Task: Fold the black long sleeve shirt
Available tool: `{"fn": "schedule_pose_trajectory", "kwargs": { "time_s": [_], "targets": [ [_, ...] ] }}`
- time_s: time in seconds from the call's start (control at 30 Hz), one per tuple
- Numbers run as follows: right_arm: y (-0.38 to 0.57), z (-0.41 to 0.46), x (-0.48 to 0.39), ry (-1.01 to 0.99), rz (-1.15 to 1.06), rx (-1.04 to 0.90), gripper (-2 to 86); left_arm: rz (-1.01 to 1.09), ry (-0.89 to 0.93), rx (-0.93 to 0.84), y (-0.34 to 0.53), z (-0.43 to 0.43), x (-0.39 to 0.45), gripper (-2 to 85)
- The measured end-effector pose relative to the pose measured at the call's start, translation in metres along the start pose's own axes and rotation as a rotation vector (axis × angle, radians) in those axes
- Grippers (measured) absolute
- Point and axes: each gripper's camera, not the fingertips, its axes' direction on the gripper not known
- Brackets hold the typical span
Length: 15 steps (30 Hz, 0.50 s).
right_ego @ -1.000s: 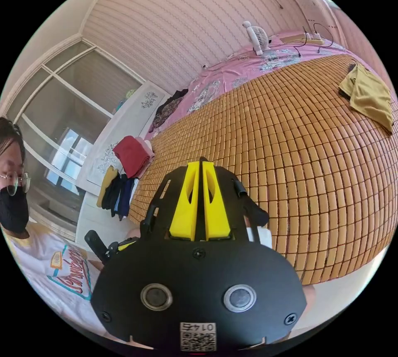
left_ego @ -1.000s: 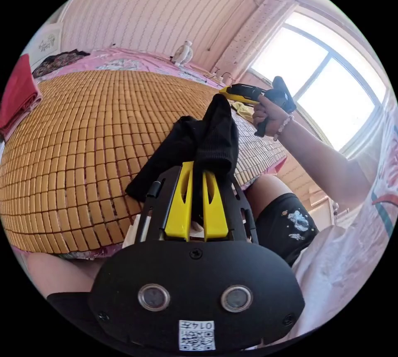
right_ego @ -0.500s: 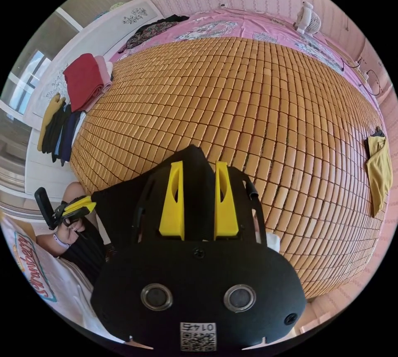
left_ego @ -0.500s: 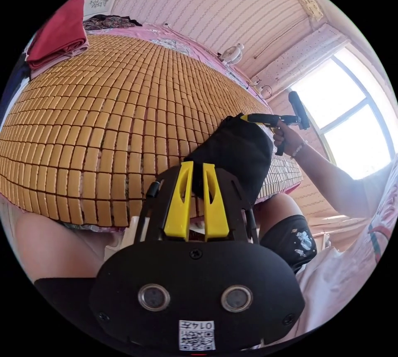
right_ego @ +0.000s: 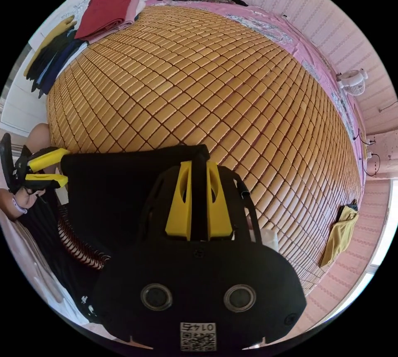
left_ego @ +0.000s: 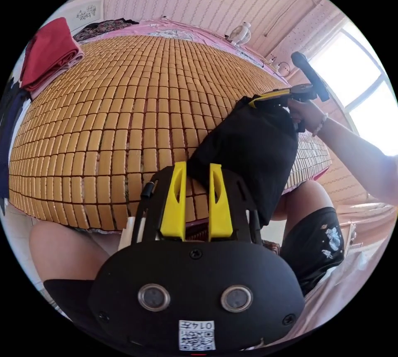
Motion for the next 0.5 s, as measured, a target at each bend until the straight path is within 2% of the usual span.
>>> {"fn": "schedule_pose_trajectory", "kwargs": {
  "time_s": [0.17,0.23,0.5],
  "targets": [
    [0.037,-0.038,0.015,-0.080,0.094,0.145,4.7,0.072,0.044,0.056,0.021,-0.021,0.019,0.0],
    [0.072,-0.067,0.027,-0.178,0.172,0.256,4.5,0.112,0.077,0.097,0.029,-0.038,0.026,-0.5],
    [0.216,-0.146,0.036,-0.291,0.365,0.525,4.1,0.368,0.142,0.244,0.068,-0.121,0.081,-1.0]
  ]
}}
